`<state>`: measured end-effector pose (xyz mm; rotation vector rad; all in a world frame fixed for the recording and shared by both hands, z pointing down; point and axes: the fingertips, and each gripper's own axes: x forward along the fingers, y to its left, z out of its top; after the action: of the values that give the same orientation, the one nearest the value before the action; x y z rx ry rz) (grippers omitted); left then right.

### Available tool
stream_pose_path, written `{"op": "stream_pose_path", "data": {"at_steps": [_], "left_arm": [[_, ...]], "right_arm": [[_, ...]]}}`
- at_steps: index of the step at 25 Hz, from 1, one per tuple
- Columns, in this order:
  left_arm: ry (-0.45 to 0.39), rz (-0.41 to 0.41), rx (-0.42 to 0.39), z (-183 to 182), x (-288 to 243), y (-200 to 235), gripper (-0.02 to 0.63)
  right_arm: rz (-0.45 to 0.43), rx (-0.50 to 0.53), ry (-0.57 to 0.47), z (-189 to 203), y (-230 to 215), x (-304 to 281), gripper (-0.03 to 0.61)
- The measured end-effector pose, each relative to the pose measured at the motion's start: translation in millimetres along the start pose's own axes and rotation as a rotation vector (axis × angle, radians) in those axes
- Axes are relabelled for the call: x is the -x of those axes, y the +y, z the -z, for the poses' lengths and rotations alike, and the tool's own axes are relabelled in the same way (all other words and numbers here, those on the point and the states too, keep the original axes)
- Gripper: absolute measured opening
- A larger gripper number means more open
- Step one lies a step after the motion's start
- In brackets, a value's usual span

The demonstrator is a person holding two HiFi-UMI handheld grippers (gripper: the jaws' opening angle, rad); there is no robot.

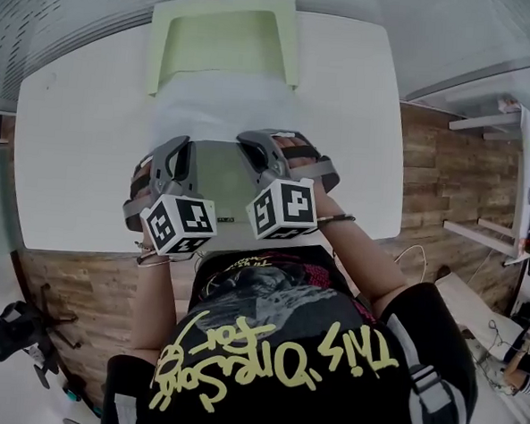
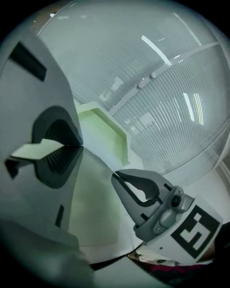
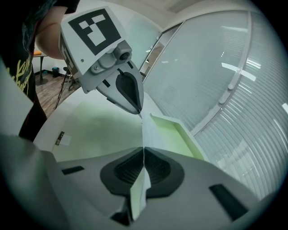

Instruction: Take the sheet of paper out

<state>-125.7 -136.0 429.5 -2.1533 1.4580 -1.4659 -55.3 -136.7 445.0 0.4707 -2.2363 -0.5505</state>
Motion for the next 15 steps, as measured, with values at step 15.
{"op": "stream_pose_path", "data": {"at_steps": [15], "left_arm": [[-0.052,0.007,-0.046,11.6,19.8,-12.0,0.009]], "right_arm": [[0.062,-0.013,0.019,-9.6,17.4,12.2,0.012]]}}
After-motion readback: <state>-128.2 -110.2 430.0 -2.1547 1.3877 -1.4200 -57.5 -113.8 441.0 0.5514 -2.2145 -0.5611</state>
